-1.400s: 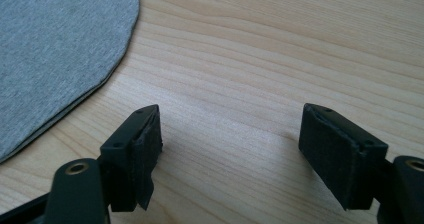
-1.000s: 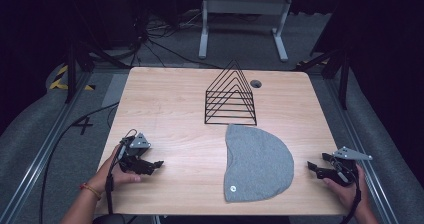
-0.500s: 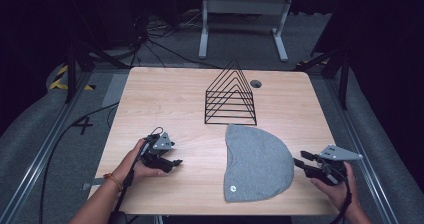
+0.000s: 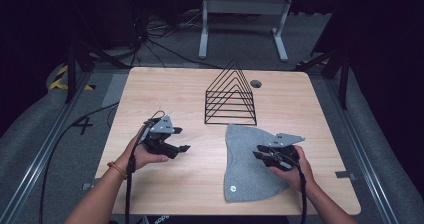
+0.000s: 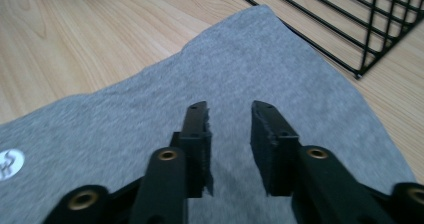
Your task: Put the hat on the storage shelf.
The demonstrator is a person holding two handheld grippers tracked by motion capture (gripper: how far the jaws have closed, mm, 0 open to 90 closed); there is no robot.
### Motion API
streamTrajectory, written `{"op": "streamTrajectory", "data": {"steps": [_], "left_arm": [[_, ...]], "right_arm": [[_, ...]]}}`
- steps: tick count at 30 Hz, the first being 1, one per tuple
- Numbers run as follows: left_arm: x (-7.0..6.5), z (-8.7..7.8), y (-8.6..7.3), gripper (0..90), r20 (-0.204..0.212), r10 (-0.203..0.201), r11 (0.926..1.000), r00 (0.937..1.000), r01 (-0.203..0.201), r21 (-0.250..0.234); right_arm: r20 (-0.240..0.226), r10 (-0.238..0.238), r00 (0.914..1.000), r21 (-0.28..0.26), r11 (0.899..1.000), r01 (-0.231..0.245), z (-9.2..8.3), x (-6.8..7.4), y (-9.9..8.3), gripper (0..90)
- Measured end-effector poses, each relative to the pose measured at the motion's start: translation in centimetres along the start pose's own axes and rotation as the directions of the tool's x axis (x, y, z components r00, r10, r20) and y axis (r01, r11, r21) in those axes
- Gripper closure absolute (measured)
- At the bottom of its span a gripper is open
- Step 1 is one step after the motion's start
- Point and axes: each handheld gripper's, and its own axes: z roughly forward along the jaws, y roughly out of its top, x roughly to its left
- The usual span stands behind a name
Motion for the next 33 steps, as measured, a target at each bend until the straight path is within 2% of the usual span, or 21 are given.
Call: {"op": "streamTrajectory", "data": {"steps": [1, 3, 6, 9, 13, 15, 18, 20, 21, 23, 24, 25, 26, 27, 28, 30, 33], "left_arm": [[-0.1, 0.6, 0.4, 31.2, 0.012, 0.007, 1.0, 0.9999, -0.007, -0.002], [-0.3, 1.9, 1.0, 32.7, 0.009, 0.023, 0.9997, 0.9997, -0.023, 0.007], [-0.8, 4.3, 2.0, 35.1, 0.028, 0.036, 0.9993, 0.999, -0.036, -0.003], [-1.2, 6.5, 3.1, 39.7, 0.047, 0.072, 0.9974, 0.9963, -0.072, 0.002], [-2.0, 9.0, 4.8, 45.8, 0.067, 0.092, 0.9957, 0.9935, -0.093, 0.005], [-2.3, 10.1, 5.7, 49.6, 0.075, 0.114, 0.9934, 0.9906, -0.115, -0.001], [-2.6, 11.8, 6.7, 55.0, 0.075, 0.13, 0.9914, 0.9887, -0.131, 0.009], [-2.7, 13.0, 7.2, 58.7, 0.044, 0.168, 0.9846, 0.9848, -0.17, 0.043], [-2.8, 13.6, 7.2, 59.1, 0.041, 0.162, 0.9853, 0.9859, -0.164, 0.048], [-2.5, 14.6, 7.2, 61.3, 0.021, 0.176, 0.9804, 0.9843, -0.177, 0.087], [-2.4, 15.0, 7.1, 62.5, 0.019, 0.163, 0.9813, 0.9865, -0.164, 0.101], [-2.2, 15.4, 6.9, 62.8, 0.021, 0.166, 0.9774, 0.9859, -0.167, 0.13], [-2.3, 15.8, 6.6, 62.8, 0.001, 0.176, 0.9703, 0.9845, -0.173, 0.169], [-2.3, 15.7, 6.3, 63.2, 0.011, 0.163, 0.9746, 0.9866, -0.163, 0.154], [-2.3, 15.5, 6.1, 65.2, 0.014, 0.163, 0.9753, 0.9865, -0.163, 0.149], [-2.5, 14.8, 5.6, 65.0, 0.012, 0.162, 0.9737, 0.9868, -0.162, 0.161], [-2.7, 13.6, 4.7, 65.3, 0.018, 0.126, 0.9758, 0.9919, -0.127, 0.178]], "right_arm": [[-0.009, 0.003, 1.0, 0.007, 1.0, -0.003, 0.7, -0.1, 0.3, 73.9], [-0.019, 0.01, 0.9998, 0.013, 1.0, -0.01, 1.3, 0.0, 0.6, 76.9], [-0.043, -0.005, 0.9991, 0.022, 1.0, 0.006, 1.8, 0.8, 0.9, 79.5], [-0.095, -0.04, 0.9947, 0.035, 0.998, 0.043, 1.7, 2.5, 0.7, 81.0], [-0.155, -0.066, 0.9857, 0.051, 0.996, 0.075, 1.3, 4.4, -0.1, 81.2], [-0.177, -0.083, 0.9807, 0.064, 0.993, 0.095, 1.2, 5.4, -0.6, 81.2], [-0.211, -0.103, 0.9721, 0.075, 0.99, 0.121, 0.8, 6.8, -1.3, 82.0], [-0.211, -0.115, 0.9707, 0.087, 0.987, 0.136, 0.7, 7.6, -1.7, 82.3], [-0.212, -0.116, 0.9702, 0.086, 0.987, 0.137, 0.5, 7.8, -1.9, 82.7], [-0.213, -0.121, 0.9696, 0.09, 0.986, 0.143, 0.2, 8.0, -2.1, 83.7], [-0.215, -0.113, 0.9701, 0.093, 0.986, 0.136, 0.0, 7.9, -2.2, 84.1], [-0.214, -0.108, 0.9708, 0.096, 0.987, 0.131, -0.2, 7.9, -2.4, 84.2], [-0.215, -0.103, 0.9712, 0.094, 0.988, 0.126, -0.3, 7.8, -2.5, 84.2], [-0.215, -0.102, 0.9713, 0.096, 0.987, 0.125, -0.5, 7.7, -2.7, 84.2], [-0.218, -0.101, 0.9706, 0.099, 0.987, 0.125, -0.7, 7.6, -2.9, 84.1], [-0.219, -0.105, 0.9702, 0.103, 0.986, 0.13, -1.2, 7.4, -3.2, 83.8], [-0.208, -0.108, 0.9721, 0.112, 0.985, 0.134, -1.7, 7.0, -3.6, 82.8]]}}
